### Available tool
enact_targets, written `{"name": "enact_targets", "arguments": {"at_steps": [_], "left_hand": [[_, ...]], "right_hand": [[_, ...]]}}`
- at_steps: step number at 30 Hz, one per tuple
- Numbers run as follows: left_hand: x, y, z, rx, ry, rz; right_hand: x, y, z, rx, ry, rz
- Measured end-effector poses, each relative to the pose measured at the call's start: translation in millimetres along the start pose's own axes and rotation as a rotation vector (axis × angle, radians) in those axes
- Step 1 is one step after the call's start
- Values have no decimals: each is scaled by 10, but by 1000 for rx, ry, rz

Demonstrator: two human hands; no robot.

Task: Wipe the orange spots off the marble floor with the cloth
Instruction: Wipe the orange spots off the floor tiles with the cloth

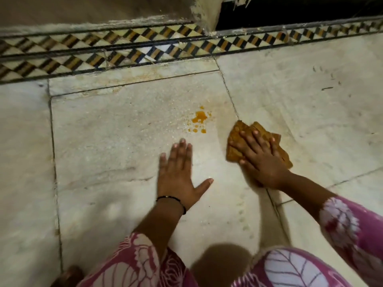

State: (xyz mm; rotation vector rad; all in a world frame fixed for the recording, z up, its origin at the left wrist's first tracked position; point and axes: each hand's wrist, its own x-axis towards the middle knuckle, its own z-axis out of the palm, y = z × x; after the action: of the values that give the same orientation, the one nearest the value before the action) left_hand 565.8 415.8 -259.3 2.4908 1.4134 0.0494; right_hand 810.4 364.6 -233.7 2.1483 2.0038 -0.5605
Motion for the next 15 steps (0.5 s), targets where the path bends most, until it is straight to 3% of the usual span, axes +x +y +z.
{"name": "enact_targets", "arguments": {"at_steps": [3, 7, 11, 15], "left_hand": [[-1, -312, -72, 28, 18, -159], [12, -340, -62, 35, 24, -154], [15, -345, -55, 39, 44, -172], [14, -328, -64, 27, 24, -191]], "right_hand": [[312, 58, -143, 48, -10, 165], [1147, -130, -350, 132, 81, 292], [1528, -646, -432, 109, 104, 115], [1062, -916, -215, -45, 127, -212]]}}
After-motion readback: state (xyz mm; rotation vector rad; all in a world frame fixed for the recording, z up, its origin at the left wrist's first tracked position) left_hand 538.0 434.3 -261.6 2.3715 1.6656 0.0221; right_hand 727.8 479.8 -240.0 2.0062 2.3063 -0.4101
